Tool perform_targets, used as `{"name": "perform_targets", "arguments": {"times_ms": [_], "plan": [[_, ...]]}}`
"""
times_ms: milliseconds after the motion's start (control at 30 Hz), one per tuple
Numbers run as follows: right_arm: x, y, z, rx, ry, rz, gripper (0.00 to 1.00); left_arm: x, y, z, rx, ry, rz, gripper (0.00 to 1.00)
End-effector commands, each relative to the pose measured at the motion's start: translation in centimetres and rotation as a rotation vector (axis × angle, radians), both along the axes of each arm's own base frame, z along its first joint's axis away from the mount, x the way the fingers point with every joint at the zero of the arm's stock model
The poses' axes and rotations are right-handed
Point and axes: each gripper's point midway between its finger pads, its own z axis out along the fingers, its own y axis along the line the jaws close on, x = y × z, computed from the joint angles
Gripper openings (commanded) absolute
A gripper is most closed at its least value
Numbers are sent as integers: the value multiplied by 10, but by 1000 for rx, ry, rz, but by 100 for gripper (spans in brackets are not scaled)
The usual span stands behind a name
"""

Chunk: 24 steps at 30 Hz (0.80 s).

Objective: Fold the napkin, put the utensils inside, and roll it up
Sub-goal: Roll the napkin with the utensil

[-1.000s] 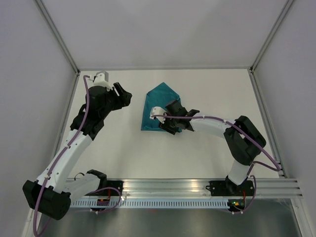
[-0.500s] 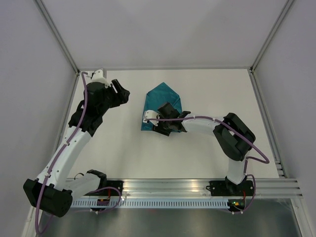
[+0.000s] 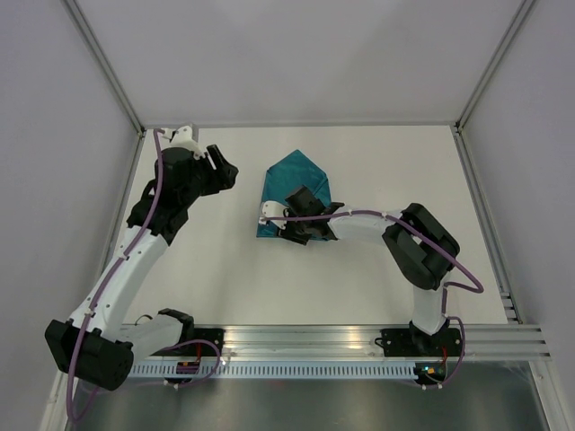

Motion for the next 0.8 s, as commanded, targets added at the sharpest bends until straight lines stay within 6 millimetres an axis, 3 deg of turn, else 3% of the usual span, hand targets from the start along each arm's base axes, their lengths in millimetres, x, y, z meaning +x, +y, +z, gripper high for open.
{"name": "perform_targets", "arguments": {"times_ms": [0, 400, 567, 733, 767], "plan": [[-8, -7, -19, -38, 28, 26, 51, 1, -4, 6, 22, -26, -47, 68], [-24, -13, -30, -93, 155, 44, 18, -2, -13, 4, 2, -36, -103, 67], [-37, -19, -35, -102, 267, 54, 13, -5, -17, 5, -11, -52, -127, 67], [-38, -30, -33, -64, 397, 42, 11, -13, -22, 4, -27, -100, -163, 66], [-45, -32, -33, -54, 449, 51, 11, -15, -25, 13, -33, -145, -177, 66]]}}
